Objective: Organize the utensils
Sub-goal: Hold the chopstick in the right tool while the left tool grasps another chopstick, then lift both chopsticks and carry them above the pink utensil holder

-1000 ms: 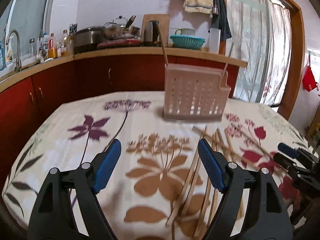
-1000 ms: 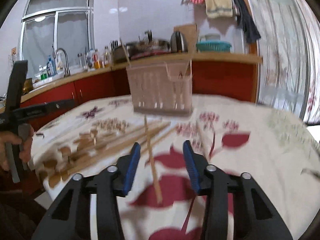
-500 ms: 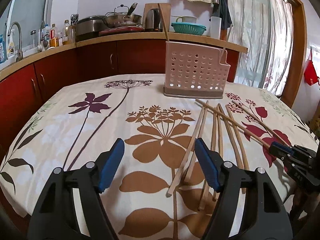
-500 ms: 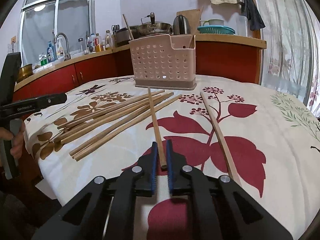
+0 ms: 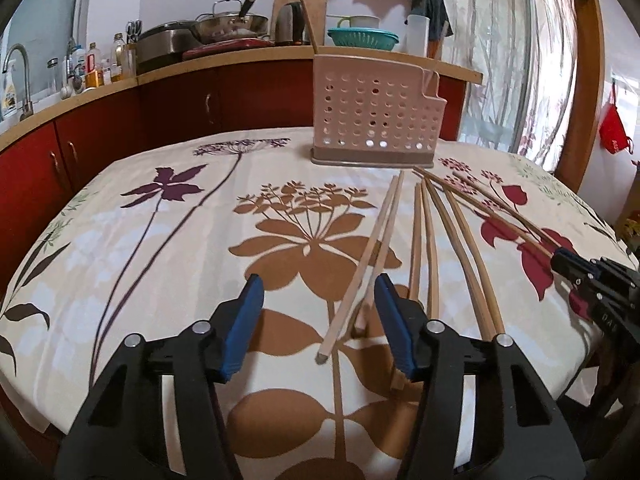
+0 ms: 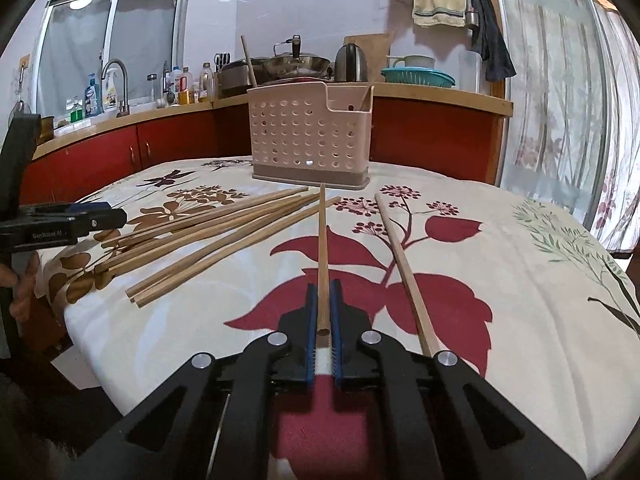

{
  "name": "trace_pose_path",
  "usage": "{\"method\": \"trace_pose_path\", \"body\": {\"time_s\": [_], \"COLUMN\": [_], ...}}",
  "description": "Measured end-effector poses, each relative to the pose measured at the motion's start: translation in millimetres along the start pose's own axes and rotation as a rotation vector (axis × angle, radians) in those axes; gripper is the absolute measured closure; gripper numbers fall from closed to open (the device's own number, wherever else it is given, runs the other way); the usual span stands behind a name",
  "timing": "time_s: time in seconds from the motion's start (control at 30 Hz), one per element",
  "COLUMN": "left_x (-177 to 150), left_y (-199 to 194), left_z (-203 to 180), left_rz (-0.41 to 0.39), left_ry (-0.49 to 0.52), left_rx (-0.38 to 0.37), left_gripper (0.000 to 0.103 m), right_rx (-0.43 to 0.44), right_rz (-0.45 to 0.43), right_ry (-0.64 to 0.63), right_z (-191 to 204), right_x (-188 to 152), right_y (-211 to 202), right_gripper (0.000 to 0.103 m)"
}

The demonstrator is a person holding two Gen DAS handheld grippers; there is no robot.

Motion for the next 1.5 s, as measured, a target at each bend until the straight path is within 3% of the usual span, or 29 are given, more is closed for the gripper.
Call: {"method": "trace_pose_path", "body": {"time_s": [0.13,0.3,0.7,0.97,1.27,1.5], "left_x": [-5,-3,-13,-21,-21,-21], "left_y": [3,-2,-6,-6,-2,-6], "left_z": [1,12,5,-4,-6,-9], "left_rz": [0.024,0.01,0.028,0.038,0.024,0.001], "left_ry": [0.0,-0.027,0.035,0.064,0.06,0.068], "left_rx": [-0.003,0.017,0.001,-0.027,-0.039,-0.057], "left_gripper": [0.058,0.058,0.061,0.088,0.089,0.096], "right_rx": [0.008,0.019,0.02,0.017,0.016,0.016], "right_rz": [0.003,0.002,0.001,-0.002,-0.003,-0.011], "right_ry": [0.005,-0.001,0.003,0.005,0.003,0.011], "right_z": [-1,2,2,2,2,1], "right_x": [0,1,0,1,2,4], "right_y": [-1,0,0,0,-1,-2], "right_gripper": [0.096,0.096,0.096,0.096,0.096,0.096]}}
Point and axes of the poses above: each gripper's, at about its wrist camera, not at the fingertips, and y roughly the way its jaws point, z to its left, x to its top, the point moved 1 cm from there along y, roughly the way its jaws point, and after that the axes turned 15 degrees about -z, right-handed, at the moved point
